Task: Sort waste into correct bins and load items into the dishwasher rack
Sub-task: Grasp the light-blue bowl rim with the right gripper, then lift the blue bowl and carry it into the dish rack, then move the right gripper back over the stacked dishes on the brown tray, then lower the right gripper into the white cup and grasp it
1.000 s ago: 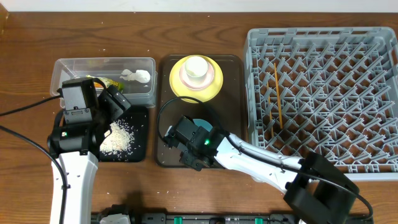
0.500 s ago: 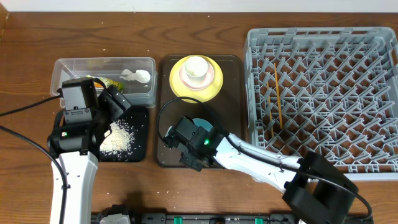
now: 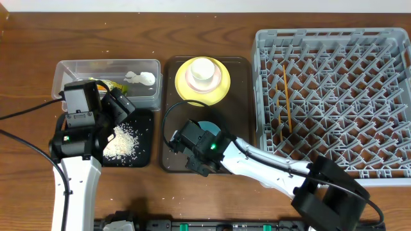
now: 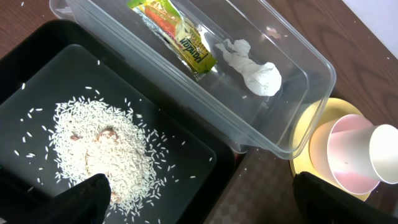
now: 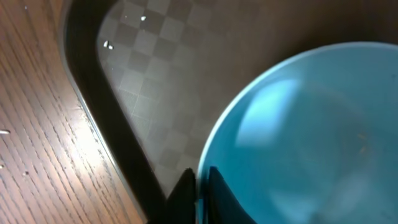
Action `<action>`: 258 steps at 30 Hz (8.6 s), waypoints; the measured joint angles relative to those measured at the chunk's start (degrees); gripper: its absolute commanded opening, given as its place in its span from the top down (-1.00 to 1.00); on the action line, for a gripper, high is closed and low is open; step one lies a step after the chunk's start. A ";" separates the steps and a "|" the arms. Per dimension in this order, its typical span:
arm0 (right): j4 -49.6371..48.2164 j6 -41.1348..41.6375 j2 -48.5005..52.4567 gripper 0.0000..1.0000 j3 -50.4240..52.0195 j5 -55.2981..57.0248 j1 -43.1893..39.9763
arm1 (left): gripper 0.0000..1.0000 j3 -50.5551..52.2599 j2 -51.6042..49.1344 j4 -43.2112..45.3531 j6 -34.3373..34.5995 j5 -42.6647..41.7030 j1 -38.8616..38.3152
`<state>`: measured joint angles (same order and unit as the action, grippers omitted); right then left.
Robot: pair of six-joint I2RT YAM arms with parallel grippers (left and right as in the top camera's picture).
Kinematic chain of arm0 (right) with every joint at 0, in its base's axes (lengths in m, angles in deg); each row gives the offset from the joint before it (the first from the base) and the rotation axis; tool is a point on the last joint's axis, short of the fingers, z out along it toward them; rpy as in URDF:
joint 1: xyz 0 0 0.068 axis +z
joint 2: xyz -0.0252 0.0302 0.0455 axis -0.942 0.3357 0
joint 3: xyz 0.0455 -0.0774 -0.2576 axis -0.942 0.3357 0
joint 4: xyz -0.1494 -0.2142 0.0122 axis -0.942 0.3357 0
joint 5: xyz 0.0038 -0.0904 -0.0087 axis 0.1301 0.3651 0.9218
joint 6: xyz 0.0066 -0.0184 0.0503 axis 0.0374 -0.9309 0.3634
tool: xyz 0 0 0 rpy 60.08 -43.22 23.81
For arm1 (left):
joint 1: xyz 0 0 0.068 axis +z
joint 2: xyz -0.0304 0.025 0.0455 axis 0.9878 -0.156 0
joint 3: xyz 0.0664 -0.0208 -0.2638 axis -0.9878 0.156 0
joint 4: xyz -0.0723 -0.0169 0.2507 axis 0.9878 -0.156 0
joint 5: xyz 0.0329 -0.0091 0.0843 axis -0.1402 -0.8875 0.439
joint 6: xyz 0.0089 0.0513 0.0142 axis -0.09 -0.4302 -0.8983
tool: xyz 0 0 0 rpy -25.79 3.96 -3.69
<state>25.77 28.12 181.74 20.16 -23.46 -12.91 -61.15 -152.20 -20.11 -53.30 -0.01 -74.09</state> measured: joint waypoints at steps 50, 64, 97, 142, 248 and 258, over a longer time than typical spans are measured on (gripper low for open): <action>-27.85 31.91 16.68 0.97 -25.59 -71.78 -60.15 | -0.93 0.00 0.00 0.00 0.00 0.15 0.00; -20.52 35.54 18.49 0.97 -25.86 -78.82 -64.08 | -0.93 0.00 0.00 0.00 0.00 0.17 0.00; 0.55 19.41 17.73 0.21 -26.01 -53.70 -70.36 | -0.93 0.00 0.00 -0.04 0.00 0.17 0.00; 12.76 0.13 5.51 0.52 -35.21 2.75 -16.44 | -0.93 0.00 0.00 -0.04 0.00 0.17 0.00; 33.05 17.79 14.71 0.53 -39.54 4.72 -14.64 | -0.93 0.00 0.00 -0.07 0.00 0.15 0.00; 32.81 18.47 16.90 0.60 -39.43 5.77 -14.64 | -0.93 0.00 0.00 -0.07 0.00 0.17 0.00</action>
<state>58.58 46.59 198.64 -19.27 -17.69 -27.56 -61.15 -152.20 -20.17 -53.30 0.17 -74.09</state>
